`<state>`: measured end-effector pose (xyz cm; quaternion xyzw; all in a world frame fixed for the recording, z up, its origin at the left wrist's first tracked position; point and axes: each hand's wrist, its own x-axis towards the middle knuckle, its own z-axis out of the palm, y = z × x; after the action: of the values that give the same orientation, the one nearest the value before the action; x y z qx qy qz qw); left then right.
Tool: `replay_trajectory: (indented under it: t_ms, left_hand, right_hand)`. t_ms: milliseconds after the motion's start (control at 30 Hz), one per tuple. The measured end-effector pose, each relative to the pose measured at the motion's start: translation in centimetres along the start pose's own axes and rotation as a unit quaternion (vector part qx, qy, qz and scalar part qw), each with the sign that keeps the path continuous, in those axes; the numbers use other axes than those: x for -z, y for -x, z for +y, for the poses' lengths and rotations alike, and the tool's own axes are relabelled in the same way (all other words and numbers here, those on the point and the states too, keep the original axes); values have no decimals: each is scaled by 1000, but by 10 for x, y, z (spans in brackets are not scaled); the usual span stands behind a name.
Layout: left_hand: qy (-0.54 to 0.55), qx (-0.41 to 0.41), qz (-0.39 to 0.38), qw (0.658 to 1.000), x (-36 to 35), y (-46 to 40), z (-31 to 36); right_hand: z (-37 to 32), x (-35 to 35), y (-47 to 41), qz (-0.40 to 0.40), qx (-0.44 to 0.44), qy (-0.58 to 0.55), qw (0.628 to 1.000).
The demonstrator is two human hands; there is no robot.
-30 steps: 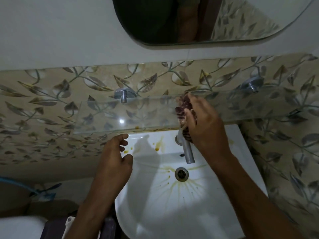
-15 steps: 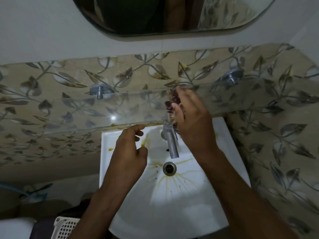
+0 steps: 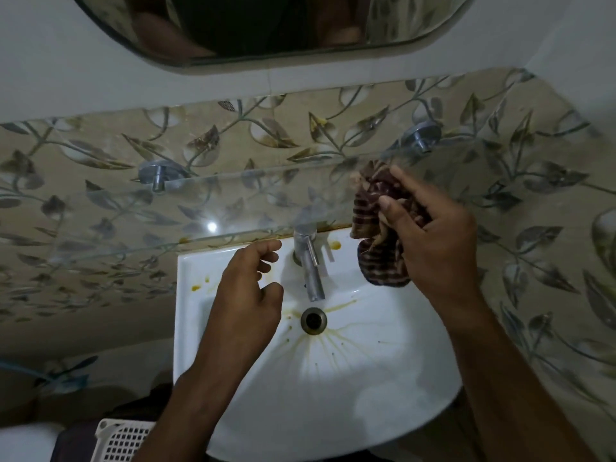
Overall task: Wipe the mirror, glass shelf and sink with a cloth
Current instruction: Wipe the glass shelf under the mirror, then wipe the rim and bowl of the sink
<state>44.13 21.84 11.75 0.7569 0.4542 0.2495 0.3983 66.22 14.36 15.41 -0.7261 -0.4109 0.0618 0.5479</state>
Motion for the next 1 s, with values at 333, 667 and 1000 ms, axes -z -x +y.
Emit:
replay_trajectory:
  t_ms: [333, 667, 1000]
  left_hand:
    - [8, -1, 12, 1000, -3, 2, 10]
    - [26, 20, 70, 997, 12, 24, -5]
    - [-75, 106, 119, 984, 29, 72, -43]
  right_hand:
    - [3, 5, 1, 7, -55, -91, 994]
    - [-15, -3, 29, -134, -98, -283, 945]
    - [-7, -45, 80, -269, -211, -310, 887]
